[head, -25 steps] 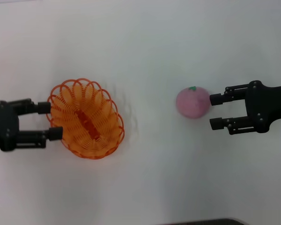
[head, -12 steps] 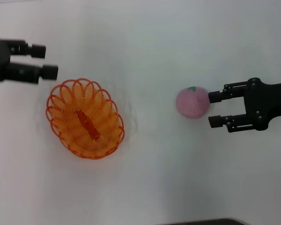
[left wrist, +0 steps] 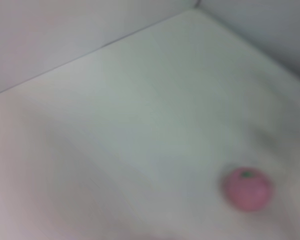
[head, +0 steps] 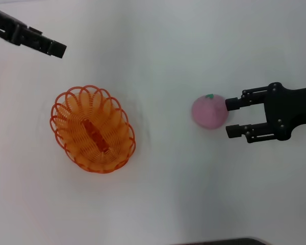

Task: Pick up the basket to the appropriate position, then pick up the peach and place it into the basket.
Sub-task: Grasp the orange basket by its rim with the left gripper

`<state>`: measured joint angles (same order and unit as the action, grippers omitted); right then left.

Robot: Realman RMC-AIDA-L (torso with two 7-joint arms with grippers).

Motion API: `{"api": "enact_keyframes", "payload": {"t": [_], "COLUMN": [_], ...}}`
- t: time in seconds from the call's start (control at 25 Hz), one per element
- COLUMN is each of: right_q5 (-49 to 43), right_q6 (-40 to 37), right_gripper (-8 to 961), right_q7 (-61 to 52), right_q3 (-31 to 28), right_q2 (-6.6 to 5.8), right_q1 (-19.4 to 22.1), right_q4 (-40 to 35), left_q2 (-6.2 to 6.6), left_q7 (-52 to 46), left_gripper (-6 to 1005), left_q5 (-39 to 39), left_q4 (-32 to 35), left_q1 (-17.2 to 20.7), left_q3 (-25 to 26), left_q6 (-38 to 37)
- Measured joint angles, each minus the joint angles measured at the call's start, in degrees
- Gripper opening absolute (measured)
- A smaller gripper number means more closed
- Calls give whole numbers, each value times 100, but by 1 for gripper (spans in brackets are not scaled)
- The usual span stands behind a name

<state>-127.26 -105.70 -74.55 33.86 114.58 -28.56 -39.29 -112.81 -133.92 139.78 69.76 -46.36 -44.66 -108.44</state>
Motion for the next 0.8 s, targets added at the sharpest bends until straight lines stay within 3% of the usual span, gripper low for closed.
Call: {"api": "enact_keyframes", "payload": {"t": [0.16,0.32,0.48,0.8], "right_q5": [0,0,0,0], "right_q6": [29,70,104,175], "right_gripper": [689,689,690,690], "right_q7": [24,39,41,45], "right_q3": [32,37,76,103], "right_q2": [7,14,28,47], "right_q1": [-10,-45,-73,-76], "right_q4": [-1,-1,0,0], "left_q2": [-63,-305,-533,-591], "left_q7": [-632,-882,-965,-973], "left_gripper": [872,872,872,873], "left_q5": [913,1774,2327,2382], "left_q4": [17,-53,-89,-149], "left_q1": [-359,-664,-864,-892], "left_q3": [-631,-1112,-1270,-1395], "left_q6": [272,439,510,688]}}
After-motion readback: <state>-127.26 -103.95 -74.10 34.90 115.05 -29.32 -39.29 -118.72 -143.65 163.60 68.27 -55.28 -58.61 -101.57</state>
